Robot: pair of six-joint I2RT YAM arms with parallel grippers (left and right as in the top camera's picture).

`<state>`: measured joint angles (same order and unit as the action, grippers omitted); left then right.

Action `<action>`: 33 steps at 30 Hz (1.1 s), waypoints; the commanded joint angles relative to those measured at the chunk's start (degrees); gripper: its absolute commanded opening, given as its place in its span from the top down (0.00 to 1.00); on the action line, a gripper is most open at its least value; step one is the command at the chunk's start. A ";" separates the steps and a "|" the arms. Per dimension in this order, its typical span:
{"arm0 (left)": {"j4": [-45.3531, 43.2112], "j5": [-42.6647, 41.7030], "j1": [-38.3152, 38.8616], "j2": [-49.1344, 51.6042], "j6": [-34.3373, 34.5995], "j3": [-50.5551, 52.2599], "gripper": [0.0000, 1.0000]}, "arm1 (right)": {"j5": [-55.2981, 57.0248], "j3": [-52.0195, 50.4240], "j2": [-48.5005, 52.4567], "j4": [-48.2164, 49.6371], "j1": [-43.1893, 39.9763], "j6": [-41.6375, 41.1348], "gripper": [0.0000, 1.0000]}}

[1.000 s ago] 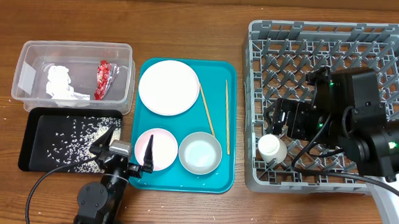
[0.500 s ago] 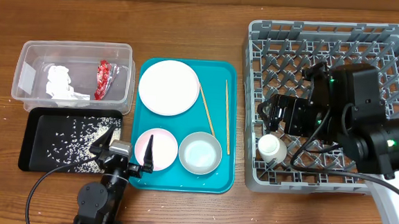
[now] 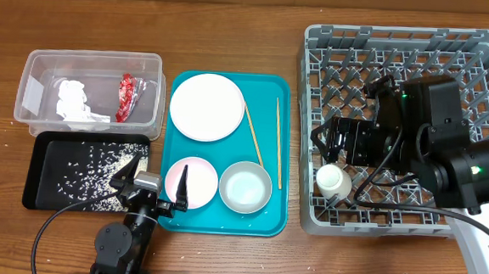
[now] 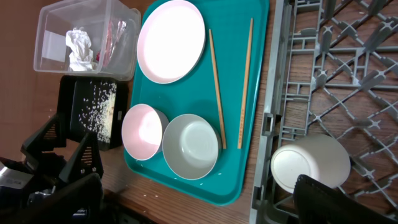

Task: Sort waste into correct bins and load items into the dishwasher
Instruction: 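Move the right gripper from the rack toward the grey bowl on the tray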

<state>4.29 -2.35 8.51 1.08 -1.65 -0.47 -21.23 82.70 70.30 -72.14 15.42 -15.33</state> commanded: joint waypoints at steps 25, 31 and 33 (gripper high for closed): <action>0.13 0.42 -0.28 -0.28 0.46 0.15 0.00 | -0.59 -0.90 1.33 -1.46 2.78 -1.09 0.00; 0.13 0.42 -0.28 -0.28 0.46 0.15 0.00 | 8.39 -1.81 7.50 -0.68 8.46 -7.87 0.07; 0.13 0.42 -0.28 -0.28 0.46 0.15 0.00 | 8.31 -1.81 8.63 -0.52 9.05 -7.89 0.15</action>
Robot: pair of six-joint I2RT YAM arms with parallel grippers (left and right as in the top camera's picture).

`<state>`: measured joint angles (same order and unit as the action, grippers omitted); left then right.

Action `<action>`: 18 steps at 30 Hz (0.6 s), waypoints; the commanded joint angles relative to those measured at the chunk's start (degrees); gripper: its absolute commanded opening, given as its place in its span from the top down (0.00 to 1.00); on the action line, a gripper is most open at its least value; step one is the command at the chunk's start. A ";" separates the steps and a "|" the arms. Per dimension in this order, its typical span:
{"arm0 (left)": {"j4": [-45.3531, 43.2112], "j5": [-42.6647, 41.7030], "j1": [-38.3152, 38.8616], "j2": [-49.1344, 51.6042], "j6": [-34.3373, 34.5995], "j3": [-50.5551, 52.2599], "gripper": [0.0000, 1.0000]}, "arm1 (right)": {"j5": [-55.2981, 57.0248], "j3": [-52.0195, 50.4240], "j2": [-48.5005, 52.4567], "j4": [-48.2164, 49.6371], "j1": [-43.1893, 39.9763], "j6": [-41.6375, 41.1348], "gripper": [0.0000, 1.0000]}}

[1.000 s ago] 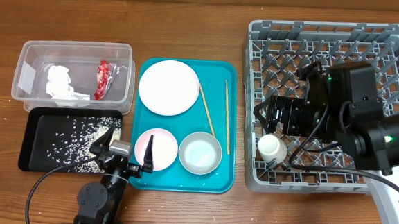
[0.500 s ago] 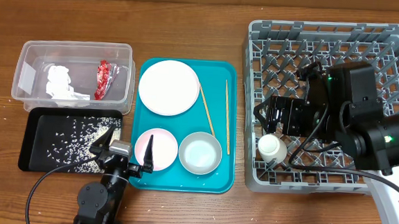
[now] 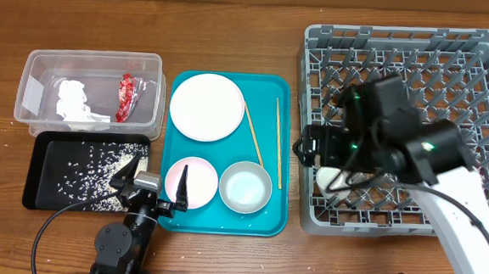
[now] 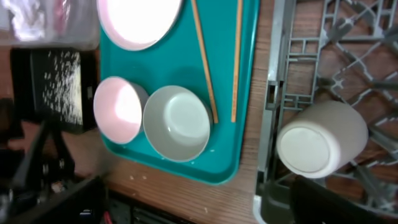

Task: Sort waste into correct bins and load items into the dishwasher
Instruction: 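Move the right gripper from the rack toward the grey bowl on the tray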

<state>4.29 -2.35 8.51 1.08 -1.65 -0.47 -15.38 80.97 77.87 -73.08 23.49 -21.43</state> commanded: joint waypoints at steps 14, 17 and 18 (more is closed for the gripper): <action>0.13 0.42 -0.28 -0.28 0.46 0.15 0.00 | 9.38 -7.98 12.79 10.12 17.70 -4.28 0.34; 0.13 0.42 -0.28 -0.28 0.46 0.15 0.00 | 9.31 -10.36 14.40 13.53 17.70 -2.84 0.34; 0.13 0.42 -0.28 -0.28 0.46 0.15 0.00 | 9.33 -11.02 14.80 14.16 17.73 -2.16 0.34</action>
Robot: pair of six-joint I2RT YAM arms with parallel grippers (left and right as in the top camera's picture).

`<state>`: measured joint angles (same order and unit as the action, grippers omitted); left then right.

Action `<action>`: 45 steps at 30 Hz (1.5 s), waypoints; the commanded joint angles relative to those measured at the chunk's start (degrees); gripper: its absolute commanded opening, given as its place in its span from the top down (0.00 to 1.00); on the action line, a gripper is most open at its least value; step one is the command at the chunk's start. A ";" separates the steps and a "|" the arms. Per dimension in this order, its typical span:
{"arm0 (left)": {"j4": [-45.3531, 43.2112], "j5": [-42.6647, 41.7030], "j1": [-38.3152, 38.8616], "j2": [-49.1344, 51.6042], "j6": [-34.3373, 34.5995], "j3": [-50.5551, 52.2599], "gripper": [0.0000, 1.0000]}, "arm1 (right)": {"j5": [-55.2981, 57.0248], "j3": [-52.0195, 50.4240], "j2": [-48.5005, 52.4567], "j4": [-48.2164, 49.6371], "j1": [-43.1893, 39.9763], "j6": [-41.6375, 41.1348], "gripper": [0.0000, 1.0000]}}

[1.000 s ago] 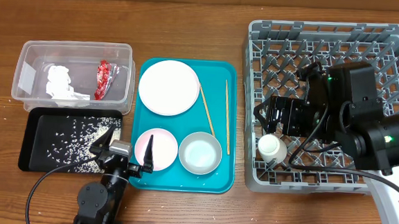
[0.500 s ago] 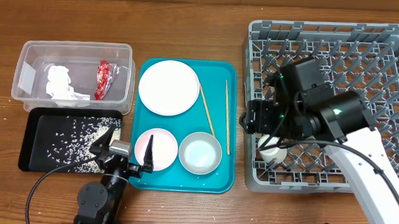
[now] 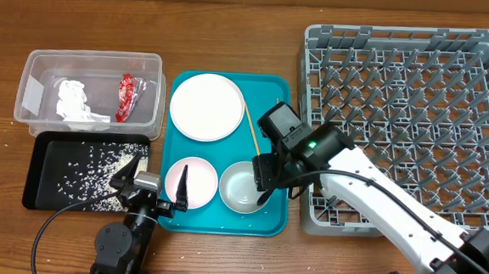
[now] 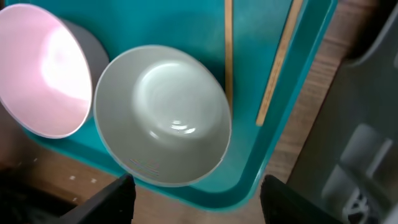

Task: Sort waste into correct bins and load items into the dishwasher
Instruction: 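Move the right gripper from the rack toward the grey bowl on the tray, then grasp the grey bowl rim with the right gripper and lift it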

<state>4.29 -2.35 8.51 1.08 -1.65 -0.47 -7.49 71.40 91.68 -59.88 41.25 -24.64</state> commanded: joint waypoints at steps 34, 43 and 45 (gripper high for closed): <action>0.13 0.42 -0.28 -0.28 0.46 0.15 0.00 | 4.50 -3.58 10.21 6.54 0.63 9.42 0.96; 0.13 0.42 -0.28 -0.28 0.46 0.15 0.00 | 12.00 0.85 4.59 1.86 0.63 5.97 0.96; 0.13 0.42 -0.28 -0.28 0.46 0.15 0.00 | 13.62 0.96 3.87 1.14 0.63 4.59 0.96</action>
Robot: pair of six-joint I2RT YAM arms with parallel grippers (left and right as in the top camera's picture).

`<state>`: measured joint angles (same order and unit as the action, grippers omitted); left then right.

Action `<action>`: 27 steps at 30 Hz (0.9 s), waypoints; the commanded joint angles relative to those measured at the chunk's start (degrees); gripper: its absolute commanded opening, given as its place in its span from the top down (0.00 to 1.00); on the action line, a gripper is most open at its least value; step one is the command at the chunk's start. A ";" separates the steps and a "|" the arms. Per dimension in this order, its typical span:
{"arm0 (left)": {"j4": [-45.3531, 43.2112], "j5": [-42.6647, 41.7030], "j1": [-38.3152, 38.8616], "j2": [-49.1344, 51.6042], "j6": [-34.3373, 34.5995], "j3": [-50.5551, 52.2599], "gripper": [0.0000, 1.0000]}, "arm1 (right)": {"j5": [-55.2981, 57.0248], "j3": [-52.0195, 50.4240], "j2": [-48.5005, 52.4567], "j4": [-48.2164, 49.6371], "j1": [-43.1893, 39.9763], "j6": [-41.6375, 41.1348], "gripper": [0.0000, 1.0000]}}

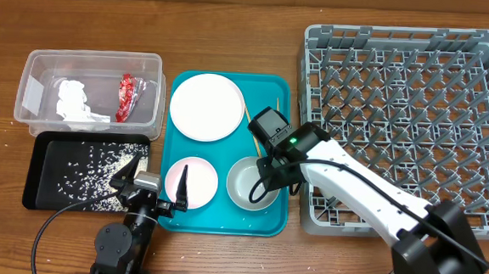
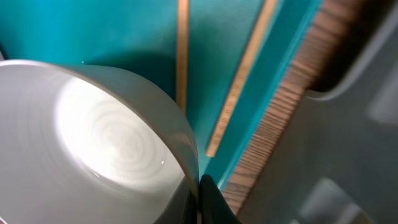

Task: Sort waste into correct bins and load items into the dishwasher
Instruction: 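Grasp the grey bowl rim with the right gripper and lift it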

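On the teal tray (image 1: 260, 225) a grey bowl (image 1: 246, 185) sits at the front right, filling the left of the right wrist view (image 2: 93, 143). My right gripper (image 1: 269, 174) (image 2: 198, 193) is shut on the grey bowl's right rim, one finger inside and one outside. A pink bowl (image 1: 191, 182) stands beside it, with a pale plate (image 1: 205, 107) behind. Two chopsticks (image 2: 182, 56) (image 2: 245, 74) lie along the tray's right side. My left gripper (image 1: 152, 182) rests open at the tray's front left corner. The grey dish rack (image 1: 400, 104) fills the right.
A clear bin (image 1: 90, 89) at the left holds crumpled paper (image 1: 72, 101) and a red wrapper (image 1: 126, 96). In front of it lies a black tray (image 1: 81, 174) scattered with rice. My right arm crosses the rack's front left corner.
My right gripper was open just above the grey bowl; now it is lower and shut on the bowl's right rim. The bowl has shifted slightly. The left arm has not moved.
My right gripper was first over the rack's front left, by a white cup lying in it. Then it was at the rack's left edge, then open over the grey bowl on the tray. Now it pinches that bowl's rim. The left gripper stayed put throughout.
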<state>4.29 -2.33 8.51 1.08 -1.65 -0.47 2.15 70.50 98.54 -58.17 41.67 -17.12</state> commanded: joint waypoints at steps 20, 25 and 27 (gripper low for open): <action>0.13 0.39 -0.28 -0.28 0.46 0.15 0.00 | 74.40 6.45 -13.90 -0.13 -6.88 -13.33 0.96; 0.13 0.39 -0.28 -0.28 0.46 0.15 0.00 | 75.60 6.40 -10.71 1.40 -19.80 -13.33 0.96; 0.13 0.39 -0.28 -0.28 0.46 0.15 0.00 | 74.53 6.40 -9.18 3.56 -25.16 -12.63 0.96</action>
<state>4.29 -2.33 8.51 1.08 -1.65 -0.47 72.31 75.75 87.20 -56.77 23.51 -29.76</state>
